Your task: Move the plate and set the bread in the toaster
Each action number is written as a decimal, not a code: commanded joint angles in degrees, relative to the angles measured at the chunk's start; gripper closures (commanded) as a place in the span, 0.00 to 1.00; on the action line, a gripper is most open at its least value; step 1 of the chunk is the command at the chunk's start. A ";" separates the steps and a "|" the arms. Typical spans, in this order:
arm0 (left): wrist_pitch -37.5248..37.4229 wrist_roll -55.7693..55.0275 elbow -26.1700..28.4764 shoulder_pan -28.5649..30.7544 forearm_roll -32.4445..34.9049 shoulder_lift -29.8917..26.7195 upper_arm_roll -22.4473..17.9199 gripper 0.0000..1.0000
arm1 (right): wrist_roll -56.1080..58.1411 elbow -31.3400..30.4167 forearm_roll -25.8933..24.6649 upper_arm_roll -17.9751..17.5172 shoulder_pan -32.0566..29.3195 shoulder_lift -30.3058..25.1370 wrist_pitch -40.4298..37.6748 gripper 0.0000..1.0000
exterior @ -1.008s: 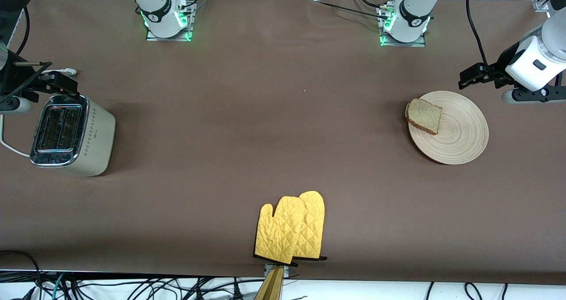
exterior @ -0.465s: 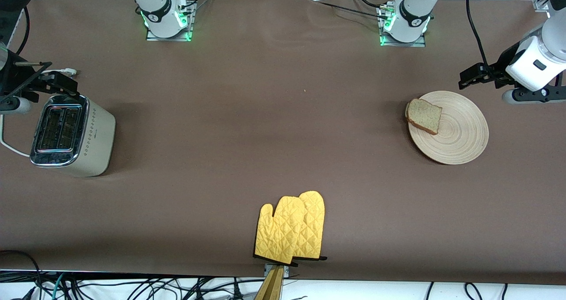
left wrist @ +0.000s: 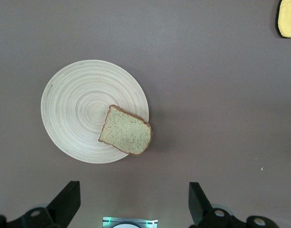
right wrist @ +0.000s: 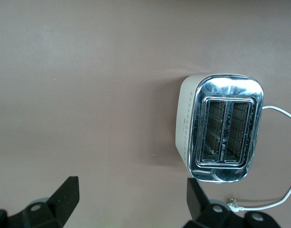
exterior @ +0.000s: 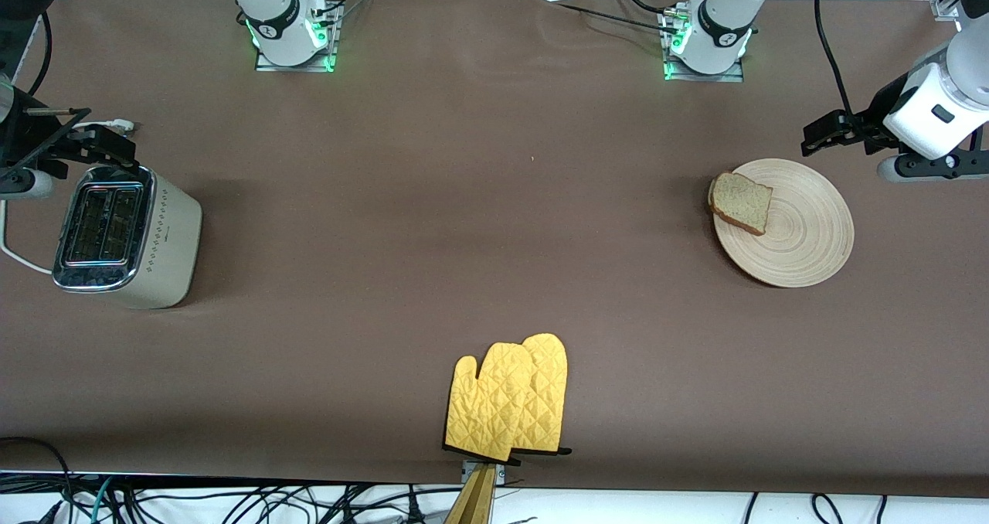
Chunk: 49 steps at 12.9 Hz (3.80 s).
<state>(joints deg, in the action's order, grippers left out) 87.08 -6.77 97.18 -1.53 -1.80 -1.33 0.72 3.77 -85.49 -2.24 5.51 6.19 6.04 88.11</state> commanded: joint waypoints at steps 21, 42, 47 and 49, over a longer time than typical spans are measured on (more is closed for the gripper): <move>2.65 20.78 -11.01 13.79 -1.52 16.85 -4.34 0.00 | 0.45 1.03 0.04 -0.06 -0.21 0.20 -0.48 0.00; 0.98 49.03 -24.49 44.15 -9.45 52.04 9.74 0.00 | 0.71 0.94 0.04 0.20 -0.39 0.12 -1.00 0.00; -2.53 53.52 -22.30 46.44 -13.40 54.24 9.74 0.00 | 0.62 0.94 0.22 0.12 -0.12 0.12 -0.74 0.00; -4.20 53.61 -21.42 46.44 -14.98 54.24 9.74 0.00 | 0.53 1.12 0.22 0.03 0.14 0.12 -0.48 0.00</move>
<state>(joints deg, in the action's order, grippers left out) 84.37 45.28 74.95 44.82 -14.72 53.21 10.33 3.78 -85.42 -2.23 5.74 6.18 6.13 88.01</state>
